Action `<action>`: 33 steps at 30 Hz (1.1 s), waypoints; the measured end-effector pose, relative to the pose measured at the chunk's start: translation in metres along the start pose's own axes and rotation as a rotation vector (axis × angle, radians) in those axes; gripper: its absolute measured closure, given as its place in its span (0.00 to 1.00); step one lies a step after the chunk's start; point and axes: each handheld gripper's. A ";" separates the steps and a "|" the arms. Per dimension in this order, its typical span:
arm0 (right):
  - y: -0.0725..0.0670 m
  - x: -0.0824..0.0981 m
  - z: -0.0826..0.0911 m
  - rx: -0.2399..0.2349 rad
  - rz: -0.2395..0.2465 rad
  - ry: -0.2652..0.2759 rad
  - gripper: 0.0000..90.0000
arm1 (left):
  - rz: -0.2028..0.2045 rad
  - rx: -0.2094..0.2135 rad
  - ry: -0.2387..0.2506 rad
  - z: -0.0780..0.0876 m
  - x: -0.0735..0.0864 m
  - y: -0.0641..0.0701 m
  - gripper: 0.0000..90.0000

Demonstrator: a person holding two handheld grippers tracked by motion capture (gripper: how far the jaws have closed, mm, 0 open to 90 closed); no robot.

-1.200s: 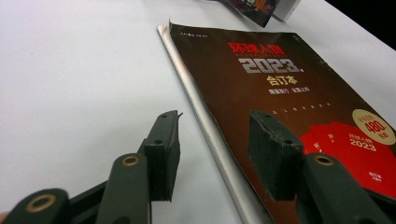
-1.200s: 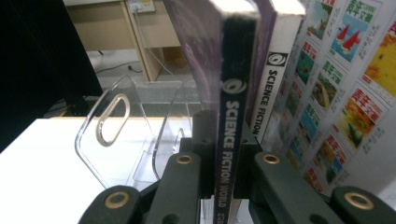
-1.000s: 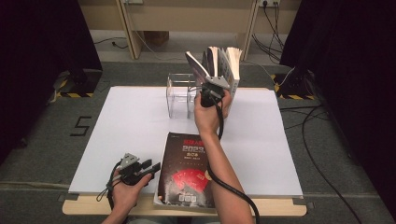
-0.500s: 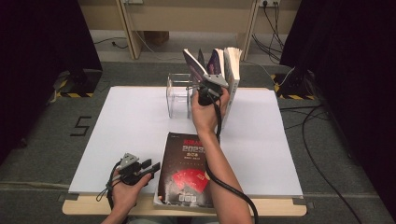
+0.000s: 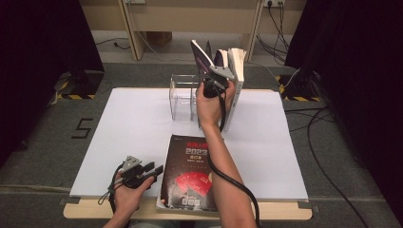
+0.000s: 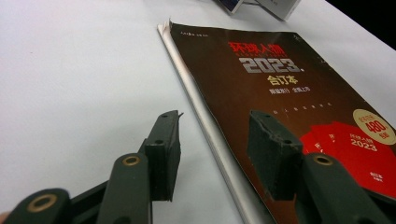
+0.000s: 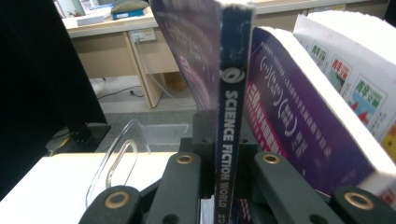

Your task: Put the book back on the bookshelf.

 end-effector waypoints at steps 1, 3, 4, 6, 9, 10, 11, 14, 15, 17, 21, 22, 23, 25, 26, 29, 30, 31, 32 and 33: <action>0.000 -0.001 -0.003 0.001 -0.002 -0.002 0.94 | 0.000 0.000 0.000 0.000 0.000 0.000 0.60; 0.001 -0.003 -0.007 0.006 -0.005 -0.002 0.94 | -0.002 0.000 -0.003 0.000 0.000 0.000 0.60; 0.001 -0.003 -0.009 0.011 -0.004 -0.003 0.94 | -0.001 0.000 -0.001 0.000 0.000 0.000 0.60; 0.000 -0.004 -0.013 0.018 -0.004 0.002 0.94 | 0.000 0.001 0.001 0.000 0.000 0.000 0.60; -0.001 -0.007 -0.016 0.032 0.000 0.008 0.94 | 0.000 0.001 0.000 0.001 0.000 -0.001 0.60; -0.001 -0.007 -0.016 0.033 0.000 0.010 0.94 | 0.000 0.000 0.000 0.001 0.000 -0.001 0.60; -0.002 -0.008 -0.016 0.037 0.004 0.011 0.94 | -0.001 0.001 -0.001 0.001 0.000 -0.001 0.60; -0.005 -0.003 -0.017 0.045 0.010 0.013 0.94 | -0.001 0.004 0.002 0.001 0.000 0.000 0.60; -0.006 0.000 -0.018 0.046 0.010 0.009 0.94 | -0.001 0.004 0.002 0.001 0.000 0.000 0.60; -0.007 0.007 -0.021 0.052 0.014 -0.005 0.94 | -0.002 0.004 0.001 0.001 0.000 0.000 0.60; -0.007 0.018 -0.026 0.069 0.024 -0.015 0.94 | -0.003 0.003 -0.001 0.001 0.000 -0.001 0.60; -0.007 0.018 -0.025 0.067 0.023 -0.014 0.94 | -0.004 0.003 -0.001 0.000 0.000 -0.001 0.60; -0.007 0.018 -0.026 0.067 0.021 -0.015 0.94 | -0.002 0.004 -0.002 0.000 0.000 -0.001 0.60; -0.007 0.018 -0.025 0.068 0.024 -0.017 0.94 | -0.003 0.006 -0.003 0.000 0.001 0.000 0.60; -0.007 0.018 -0.025 0.069 0.029 -0.020 0.93 | -0.003 0.007 -0.002 0.000 0.001 0.000 0.60; -0.007 0.021 -0.023 0.071 0.039 -0.038 0.90 | -0.003 0.006 -0.002 0.000 0.001 0.000 0.60; -0.007 0.021 -0.022 0.068 0.038 -0.042 0.89 | -0.002 0.006 -0.001 0.000 0.001 0.000 0.60; -0.006 0.022 -0.021 0.067 0.046 -0.047 0.89 | -0.003 0.006 -0.001 0.000 0.001 0.000 0.60; -0.006 0.023 -0.020 0.065 0.049 -0.052 0.88 | -0.003 0.007 0.000 0.000 0.001 0.000 0.60; -0.005 0.024 -0.018 0.060 0.051 -0.052 0.87 | -0.007 0.007 -0.004 0.000 0.002 0.001 0.60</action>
Point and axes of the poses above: each handheld gripper's, and its own axes: z roughly backward along the jaws, x roughly out of its underside, y roughly to its right, and after that the axes turned 7 degrees about z, right-handed
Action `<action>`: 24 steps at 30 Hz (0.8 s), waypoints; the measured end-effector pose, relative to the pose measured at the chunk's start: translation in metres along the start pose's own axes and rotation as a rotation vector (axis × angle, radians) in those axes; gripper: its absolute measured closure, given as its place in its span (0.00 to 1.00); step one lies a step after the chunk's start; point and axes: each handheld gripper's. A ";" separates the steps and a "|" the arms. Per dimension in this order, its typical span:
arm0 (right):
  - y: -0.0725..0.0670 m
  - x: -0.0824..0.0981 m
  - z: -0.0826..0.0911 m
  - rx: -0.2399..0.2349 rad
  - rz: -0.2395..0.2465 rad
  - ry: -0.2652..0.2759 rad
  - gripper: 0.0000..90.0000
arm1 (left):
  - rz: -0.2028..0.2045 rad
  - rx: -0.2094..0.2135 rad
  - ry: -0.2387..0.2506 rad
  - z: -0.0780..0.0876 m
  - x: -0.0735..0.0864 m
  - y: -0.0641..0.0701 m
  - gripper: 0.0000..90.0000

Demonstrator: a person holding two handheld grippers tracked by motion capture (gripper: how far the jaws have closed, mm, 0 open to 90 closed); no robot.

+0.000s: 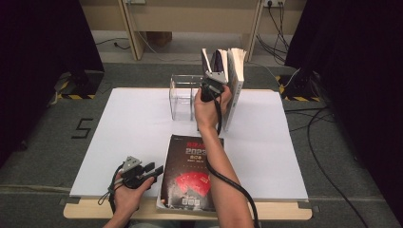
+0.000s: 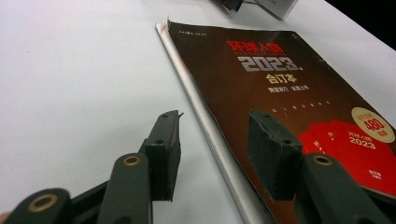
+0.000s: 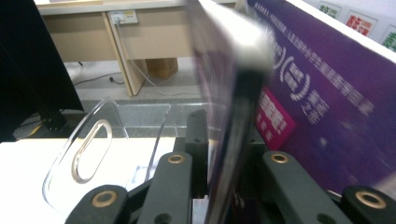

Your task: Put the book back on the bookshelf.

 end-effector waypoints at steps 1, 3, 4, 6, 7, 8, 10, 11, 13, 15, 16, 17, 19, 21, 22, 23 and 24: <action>0.001 0.001 0.002 0.002 0.007 -0.002 0.85 | 0.001 0.002 -0.001 0.000 0.000 0.000 0.60; 0.002 0.002 0.007 0.002 0.008 -0.002 0.83 | 0.001 0.002 -0.002 -0.001 0.001 0.001 0.60; 0.004 0.003 0.011 0.004 0.016 -0.001 0.83 | 0.002 0.002 -0.002 -0.001 0.001 0.001 0.60; 0.007 0.005 0.016 0.008 0.019 -0.008 0.82 | 0.001 0.001 -0.001 -0.001 0.001 0.001 0.60; 0.008 0.006 0.018 0.009 0.021 -0.005 0.81 | 0.002 0.001 -0.001 -0.001 0.001 0.001 0.60; 0.009 0.007 0.021 0.009 0.025 -0.007 0.81 | 0.002 0.000 -0.001 -0.001 0.001 0.001 0.60; 0.012 0.010 0.026 -0.002 0.019 -0.016 0.81 | 0.004 0.000 0.000 0.000 0.001 0.001 0.60; 0.012 0.012 0.029 0.000 0.023 -0.022 0.81 | 0.005 -0.001 -0.001 -0.001 0.001 0.001 0.60; 0.013 0.016 0.034 -0.006 0.023 -0.023 0.82 | 0.004 -0.001 0.000 0.000 0.000 0.001 0.60; 0.014 0.021 0.040 -0.005 0.027 -0.022 0.84 | 0.002 -0.001 0.001 0.000 0.000 0.001 0.60; 0.015 0.023 0.042 -0.004 0.023 -0.022 0.84 | 0.002 -0.002 0.001 0.000 0.000 0.001 0.60; 0.015 0.024 0.044 -0.005 0.018 -0.023 0.85 | 0.004 -0.002 0.002 0.000 0.000 0.001 0.60; 0.016 0.027 0.047 -0.012 0.010 -0.023 0.85 | 0.005 -0.002 0.003 0.000 0.000 0.001 0.60; 0.018 0.027 0.048 -0.018 -0.005 -0.026 0.86 | 0.005 -0.003 0.003 0.000 0.000 0.001 0.60; 0.018 0.027 0.048 -0.023 -0.013 -0.030 0.86 | 0.006 -0.002 0.004 0.001 0.000 0.000 0.60; 0.019 0.026 0.048 -0.026 -0.019 -0.037 0.86 | 0.006 -0.002 0.005 0.001 0.000 0.000 0.60; 0.019 0.026 0.049 -0.028 -0.021 -0.040 0.86 | 0.008 -0.002 0.006 0.001 0.000 0.000 0.60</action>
Point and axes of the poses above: each handheld gripper's, and its own axes: z roughly backward along the jaws, x roughly out of its underside, y roughly to its right, and after that the axes turned 7 degrees about z, right-handed
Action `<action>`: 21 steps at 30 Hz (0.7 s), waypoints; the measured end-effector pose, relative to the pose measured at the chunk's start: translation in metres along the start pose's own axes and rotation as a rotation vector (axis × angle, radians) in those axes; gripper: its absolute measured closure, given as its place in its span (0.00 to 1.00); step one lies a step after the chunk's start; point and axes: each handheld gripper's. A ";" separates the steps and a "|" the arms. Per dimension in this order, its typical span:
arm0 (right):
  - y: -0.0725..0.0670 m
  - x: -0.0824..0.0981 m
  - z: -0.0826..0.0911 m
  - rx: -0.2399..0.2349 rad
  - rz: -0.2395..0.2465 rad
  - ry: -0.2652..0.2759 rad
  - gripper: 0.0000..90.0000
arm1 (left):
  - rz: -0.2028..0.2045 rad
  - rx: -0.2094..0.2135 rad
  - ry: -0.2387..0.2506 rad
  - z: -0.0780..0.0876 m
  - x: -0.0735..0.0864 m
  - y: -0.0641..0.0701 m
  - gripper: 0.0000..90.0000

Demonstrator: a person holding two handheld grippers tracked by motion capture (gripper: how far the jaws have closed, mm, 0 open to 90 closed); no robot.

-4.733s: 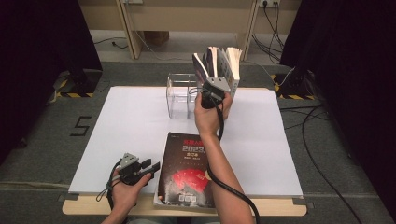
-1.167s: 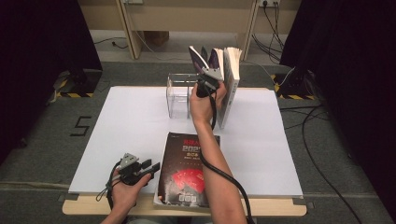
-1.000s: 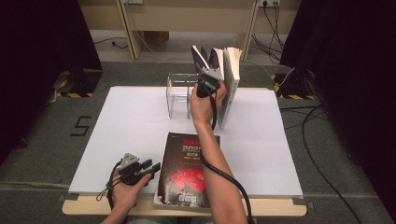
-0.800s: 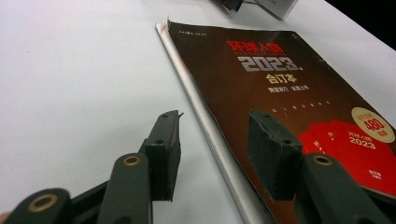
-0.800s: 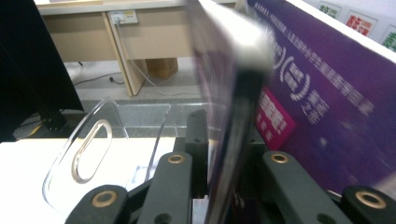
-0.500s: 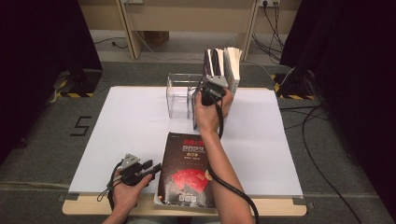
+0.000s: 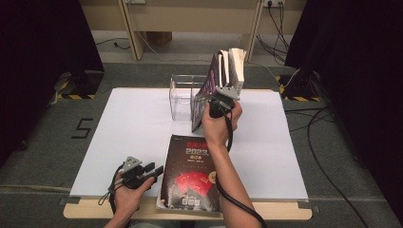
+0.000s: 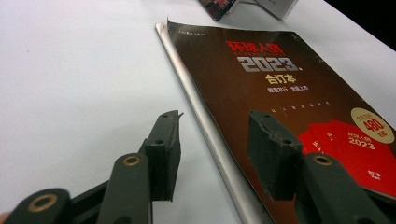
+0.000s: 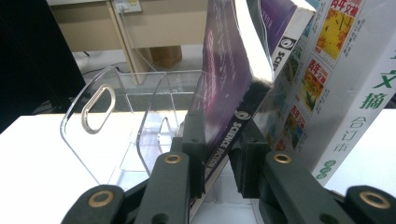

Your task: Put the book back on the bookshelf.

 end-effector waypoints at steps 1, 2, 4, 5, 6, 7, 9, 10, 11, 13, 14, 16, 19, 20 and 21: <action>0.000 0.000 0.001 -0.001 -0.003 -0.002 0.86 | 0.001 -0.001 0.001 0.000 0.000 0.000 0.60; 0.000 0.001 0.002 -0.001 -0.005 0.003 0.86 | 0.002 -0.001 0.001 0.000 0.000 -0.001 0.60; 0.000 0.003 0.006 0.005 -0.011 0.015 0.85 | -0.001 -0.003 0.000 0.001 -0.001 -0.002 0.60; 0.001 0.003 0.008 0.006 -0.012 0.021 0.85 | 0.000 -0.002 0.000 0.001 -0.001 -0.002 0.60; 0.001 0.003 0.010 0.007 -0.016 0.021 0.84 | -0.001 -0.002 -0.001 0.000 -0.001 -0.001 0.60; 0.002 0.003 0.012 0.003 -0.022 0.021 0.84 | 0.002 -0.001 0.001 0.000 -0.001 -0.001 0.60; 0.003 0.001 0.016 0.005 -0.026 0.023 0.85 | 0.000 0.001 0.002 0.000 -0.001 0.000 0.60; 0.004 0.001 0.018 0.006 -0.032 0.021 0.86 | 0.000 0.001 0.002 0.000 -0.001 0.000 0.60; 0.005 0.000 0.020 0.004 -0.036 0.021 0.87 | 0.000 0.001 0.003 0.000 -0.001 0.000 0.60; 0.007 0.000 0.021 0.001 -0.046 0.014 0.88 | 0.000 0.000 0.002 0.000 0.000 0.000 0.60; 0.008 0.000 0.021 -0.005 -0.060 0.012 0.89 | 0.001 0.001 0.001 0.000 0.000 0.000 0.60; 0.008 -0.002 0.020 -0.015 -0.075 0.012 0.90 | -0.001 0.003 0.001 0.000 0.000 0.001 0.60; 0.003 -0.006 0.017 -0.015 -0.074 0.017 0.91 | -0.003 0.004 0.002 0.000 0.000 0.000 0.60; 0.001 -0.009 0.015 -0.012 -0.067 0.022 0.91 | -0.001 0.004 0.004 0.000 0.000 0.000 0.60; 0.000 -0.011 0.013 -0.012 -0.067 0.024 0.91 | 0.000 0.003 0.006 0.000 -0.001 0.000 0.60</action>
Point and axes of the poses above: each handheld gripper's, and its own axes: z roughly backward along the jaws, x roughly out of its underside, y roughly to its right, and after that the axes turned 7 degrees about z, right-handed
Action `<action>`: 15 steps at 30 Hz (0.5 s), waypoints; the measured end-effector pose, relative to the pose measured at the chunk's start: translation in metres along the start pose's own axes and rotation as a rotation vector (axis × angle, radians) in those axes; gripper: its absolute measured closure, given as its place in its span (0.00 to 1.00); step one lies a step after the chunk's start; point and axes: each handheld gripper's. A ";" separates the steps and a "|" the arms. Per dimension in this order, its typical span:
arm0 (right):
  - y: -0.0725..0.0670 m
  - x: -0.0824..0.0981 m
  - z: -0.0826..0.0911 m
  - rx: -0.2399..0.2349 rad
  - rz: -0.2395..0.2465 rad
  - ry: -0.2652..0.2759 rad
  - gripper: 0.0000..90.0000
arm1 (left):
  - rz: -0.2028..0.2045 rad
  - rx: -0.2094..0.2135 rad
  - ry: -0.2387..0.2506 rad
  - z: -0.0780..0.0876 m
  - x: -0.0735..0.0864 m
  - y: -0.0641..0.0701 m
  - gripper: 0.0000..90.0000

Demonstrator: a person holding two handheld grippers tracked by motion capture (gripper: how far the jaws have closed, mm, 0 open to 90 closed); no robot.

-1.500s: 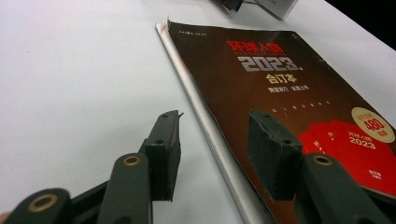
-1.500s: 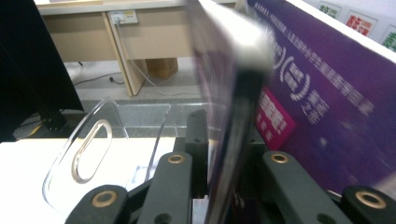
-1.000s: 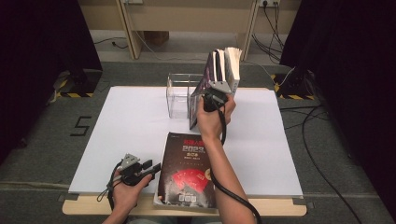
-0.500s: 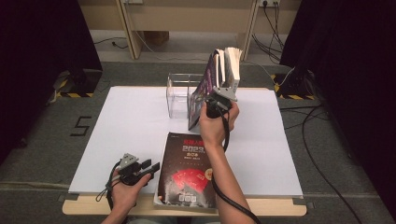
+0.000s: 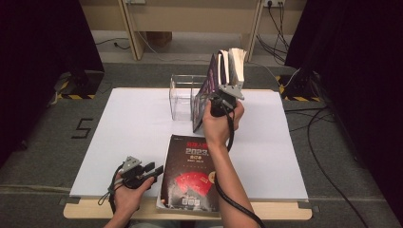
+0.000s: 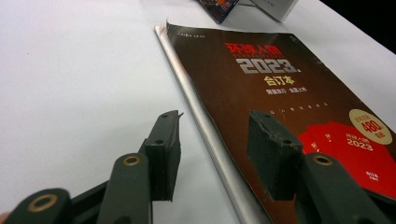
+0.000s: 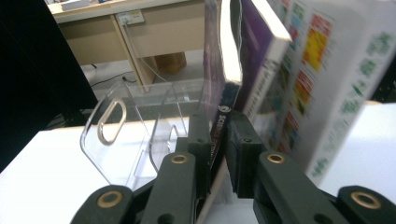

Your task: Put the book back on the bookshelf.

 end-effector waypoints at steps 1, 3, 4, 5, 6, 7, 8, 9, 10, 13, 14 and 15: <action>-0.002 -0.003 -0.002 -0.003 0.004 0.005 0.92 | -0.001 0.001 0.000 0.000 0.000 -0.001 0.60; -0.004 -0.008 -0.007 0.007 0.018 0.015 0.93 | -0.003 0.001 -0.001 0.000 0.000 -0.001 0.60; -0.004 -0.010 -0.009 0.012 0.020 0.012 0.93 | -0.004 0.002 0.001 0.001 -0.001 -0.001 0.60; -0.003 -0.012 -0.012 0.009 0.007 0.014 0.93 | -0.003 0.003 0.003 0.001 -0.001 -0.001 0.60; -0.002 -0.014 -0.014 0.015 0.009 0.016 0.93 | -0.002 0.003 0.004 0.001 -0.001 -0.001 0.60; -0.002 -0.015 -0.015 0.020 0.007 0.015 0.93 | -0.002 0.004 0.004 0.001 -0.001 -0.001 0.60; -0.001 -0.016 -0.016 0.022 0.012 0.016 0.93 | -0.003 0.005 0.004 0.000 -0.001 -0.001 0.60; -0.001 -0.016 -0.017 0.028 0.019 0.016 0.92 | -0.005 0.004 0.002 0.000 -0.001 -0.001 0.60; -0.001 -0.016 -0.017 0.032 0.025 0.019 0.92 | -0.005 0.005 0.002 0.000 -0.001 0.000 0.60; 0.000 -0.013 -0.016 0.050 0.046 0.019 0.90 | -0.006 0.006 0.002 0.000 0.000 0.000 0.60; 0.001 -0.012 -0.016 0.056 0.051 0.014 0.89 | -0.004 0.006 0.003 0.000 0.000 0.000 0.60; 0.001 -0.010 -0.015 0.064 0.062 0.008 0.88 | -0.004 0.006 0.002 0.000 0.000 0.000 0.60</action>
Point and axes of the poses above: each handheld gripper's, and its own axes: z roughly backward along the jaws, x roughly out of its underside, y roughly to its right, and after that the axes turned 7 degrees about z, right-handed
